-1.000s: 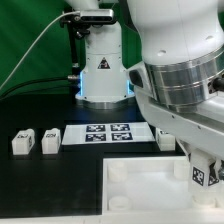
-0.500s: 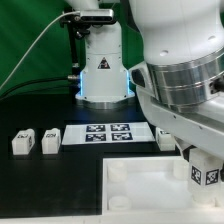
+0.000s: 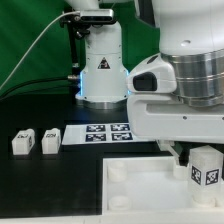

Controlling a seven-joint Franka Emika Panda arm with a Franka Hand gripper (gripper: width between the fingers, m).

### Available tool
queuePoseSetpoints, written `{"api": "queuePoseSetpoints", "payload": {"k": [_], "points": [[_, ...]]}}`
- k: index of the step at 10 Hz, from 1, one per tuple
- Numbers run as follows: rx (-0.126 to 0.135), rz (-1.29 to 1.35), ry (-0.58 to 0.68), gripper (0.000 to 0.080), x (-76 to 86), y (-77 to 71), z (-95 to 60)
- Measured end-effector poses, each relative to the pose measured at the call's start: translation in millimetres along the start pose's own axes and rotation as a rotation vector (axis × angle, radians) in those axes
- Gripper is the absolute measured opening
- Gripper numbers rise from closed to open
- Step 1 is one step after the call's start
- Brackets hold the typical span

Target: Assemble one leg

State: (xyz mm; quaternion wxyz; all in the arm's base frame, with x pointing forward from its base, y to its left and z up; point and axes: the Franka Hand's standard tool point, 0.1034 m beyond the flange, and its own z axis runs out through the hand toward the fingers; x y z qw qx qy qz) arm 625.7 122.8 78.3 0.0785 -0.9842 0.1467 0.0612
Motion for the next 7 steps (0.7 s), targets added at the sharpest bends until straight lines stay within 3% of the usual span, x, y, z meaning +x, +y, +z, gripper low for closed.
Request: {"api": "queuePoseSetpoints", "payload": {"k": [1,4,6,7], "points": [[-0.035,-0.181,0.034,0.0649,4.9,-0.9,-2.1],[-0.038,-0.529,0.070,0.0649,12.4,-0.8,-4.0],[-0.035,-0.463,0.069,0.0397,11.7,-1.3,-3.6],[-0.034,-0.395,0.071,0.0397,12.4,-0.3,-3.9]]}}
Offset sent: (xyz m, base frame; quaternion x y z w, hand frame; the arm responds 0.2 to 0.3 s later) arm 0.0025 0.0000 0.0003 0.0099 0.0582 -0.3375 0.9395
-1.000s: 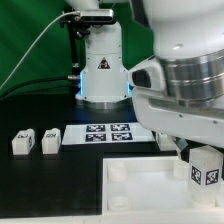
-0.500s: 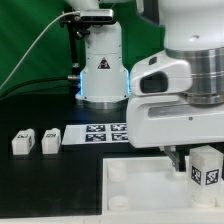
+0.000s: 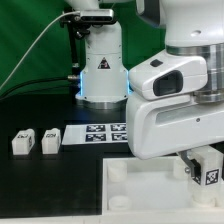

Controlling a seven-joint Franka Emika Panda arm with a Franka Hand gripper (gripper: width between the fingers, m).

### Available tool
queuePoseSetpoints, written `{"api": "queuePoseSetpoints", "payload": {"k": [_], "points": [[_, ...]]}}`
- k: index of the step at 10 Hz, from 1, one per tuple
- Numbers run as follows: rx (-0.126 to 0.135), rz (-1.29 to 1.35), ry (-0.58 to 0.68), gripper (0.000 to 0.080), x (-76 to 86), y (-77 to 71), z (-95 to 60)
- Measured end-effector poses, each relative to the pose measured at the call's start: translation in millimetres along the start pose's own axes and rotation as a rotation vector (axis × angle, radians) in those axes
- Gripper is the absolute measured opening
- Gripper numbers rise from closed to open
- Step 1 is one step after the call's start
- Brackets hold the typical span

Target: Assemble one leg

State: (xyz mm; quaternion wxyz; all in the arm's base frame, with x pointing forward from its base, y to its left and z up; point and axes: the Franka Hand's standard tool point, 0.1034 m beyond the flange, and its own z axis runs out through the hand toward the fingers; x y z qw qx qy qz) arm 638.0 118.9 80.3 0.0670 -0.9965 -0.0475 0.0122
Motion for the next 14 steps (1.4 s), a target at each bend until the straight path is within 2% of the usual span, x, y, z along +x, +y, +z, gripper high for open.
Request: {"api": "queuePoseSetpoints", "payload": {"k": [1,2,5,7,11,12,13,14], "points": [[-0.002,0.098,0.000,0.0305,0.1,2.7,0.1],[-0.005,0.252,0.000,0.0305,0.0,4.6,0.2],[0.013,0.648,-0.003,0.0304,0.2,10.6,1.1],[0.037,0.959,-0.018,0.0303,-2.6,12.8,1.5],[0.130,1.517,-0.016,0.0303,-10.0,16.7,2.4],[0.139,1.570,-0.026,0.0303,-10.5,16.9,2.5],[0.139,1.544,-0.026,0.0360,-10.8,16.3,2.8],[0.136,1.525,-0.026,0.0360,-11.1,14.4,3.2]]}}
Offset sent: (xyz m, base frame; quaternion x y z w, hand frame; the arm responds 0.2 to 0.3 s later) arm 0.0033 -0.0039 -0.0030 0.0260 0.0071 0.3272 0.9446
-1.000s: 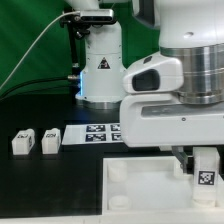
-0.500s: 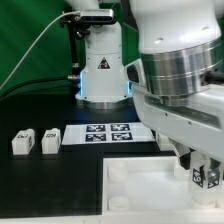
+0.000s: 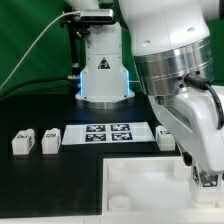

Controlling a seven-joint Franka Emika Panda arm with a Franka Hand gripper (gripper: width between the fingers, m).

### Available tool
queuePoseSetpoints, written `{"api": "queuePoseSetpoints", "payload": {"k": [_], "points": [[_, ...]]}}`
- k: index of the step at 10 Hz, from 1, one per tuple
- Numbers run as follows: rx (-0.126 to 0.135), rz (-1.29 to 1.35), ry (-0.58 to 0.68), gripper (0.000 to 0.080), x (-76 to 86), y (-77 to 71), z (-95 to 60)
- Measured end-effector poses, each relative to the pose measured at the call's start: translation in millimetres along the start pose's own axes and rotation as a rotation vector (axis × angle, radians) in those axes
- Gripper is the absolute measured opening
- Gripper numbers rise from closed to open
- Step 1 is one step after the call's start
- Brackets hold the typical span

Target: Assemble one leg

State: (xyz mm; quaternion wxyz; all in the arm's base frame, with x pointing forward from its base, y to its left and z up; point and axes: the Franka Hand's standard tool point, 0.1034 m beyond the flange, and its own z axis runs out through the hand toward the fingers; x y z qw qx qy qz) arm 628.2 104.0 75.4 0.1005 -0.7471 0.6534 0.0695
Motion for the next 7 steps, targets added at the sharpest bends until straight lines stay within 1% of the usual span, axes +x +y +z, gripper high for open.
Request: {"api": "queuePoseSetpoints", "payload": {"k": [1,2,3,5,6,7], "points": [[-0.019,-0.116,-0.001,0.0542,-7.3,1.4,0.9],[-0.034,-0.322,0.014,0.0542,-13.2,1.7,0.2],[-0.043,-0.497,0.030,0.0627,-18.5,1.2,-1.0],[-0.044,-0.669,0.025,0.0643,-14.0,1.6,0.1],[-0.051,-0.788,0.029,0.0649,-13.9,2.0,1.2],[-0.078,-1.018,0.051,0.0649,-11.2,2.2,4.7]]}}
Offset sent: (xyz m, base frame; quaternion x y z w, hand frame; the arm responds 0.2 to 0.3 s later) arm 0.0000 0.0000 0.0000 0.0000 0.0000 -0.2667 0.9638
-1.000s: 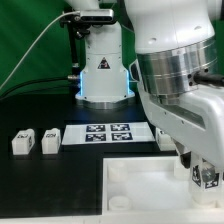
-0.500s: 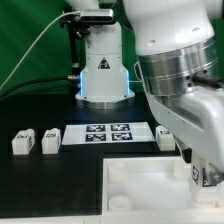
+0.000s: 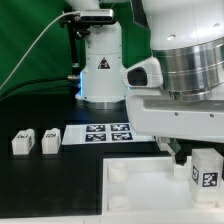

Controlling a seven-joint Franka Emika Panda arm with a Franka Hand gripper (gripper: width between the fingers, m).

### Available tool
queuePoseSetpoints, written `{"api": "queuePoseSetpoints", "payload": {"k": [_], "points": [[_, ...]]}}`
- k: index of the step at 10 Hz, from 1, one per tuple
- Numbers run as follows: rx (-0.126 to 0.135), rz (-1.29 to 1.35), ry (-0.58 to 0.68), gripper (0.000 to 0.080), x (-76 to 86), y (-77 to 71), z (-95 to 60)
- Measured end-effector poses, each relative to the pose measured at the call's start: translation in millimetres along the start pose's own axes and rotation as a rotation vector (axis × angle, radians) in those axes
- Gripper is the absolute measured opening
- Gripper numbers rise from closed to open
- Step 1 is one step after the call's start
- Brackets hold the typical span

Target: Assemble one leg

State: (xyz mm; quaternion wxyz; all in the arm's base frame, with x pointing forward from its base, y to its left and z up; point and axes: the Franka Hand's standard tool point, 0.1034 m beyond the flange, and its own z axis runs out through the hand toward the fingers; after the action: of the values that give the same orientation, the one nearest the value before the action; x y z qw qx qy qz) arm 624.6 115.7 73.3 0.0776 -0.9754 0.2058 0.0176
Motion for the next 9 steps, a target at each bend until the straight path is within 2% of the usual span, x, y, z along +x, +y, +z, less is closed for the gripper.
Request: {"api": "queuePoseSetpoints", "payload": {"k": [2,3,4,5,6,7,9], "points": [[-0.041,-0.274,0.021,0.0649,2.8,-5.5,-1.7],[-0.040,-0.304,0.019,0.0649,2.8,-4.2,-0.9],[-0.034,-0.239,0.018,0.0534,2.5,-4.6,-0.9],[-0.034,-0.240,0.018,0.0534,2.5,-4.7,-0.9],[-0.034,-0.230,0.018,0.0333,2.4,-4.8,-0.8],[-0.034,-0.074,0.020,0.0300,3.2,-2.4,-0.7],[-0.031,0.080,0.022,0.0300,3.7,-1.5,-0.5]]}}
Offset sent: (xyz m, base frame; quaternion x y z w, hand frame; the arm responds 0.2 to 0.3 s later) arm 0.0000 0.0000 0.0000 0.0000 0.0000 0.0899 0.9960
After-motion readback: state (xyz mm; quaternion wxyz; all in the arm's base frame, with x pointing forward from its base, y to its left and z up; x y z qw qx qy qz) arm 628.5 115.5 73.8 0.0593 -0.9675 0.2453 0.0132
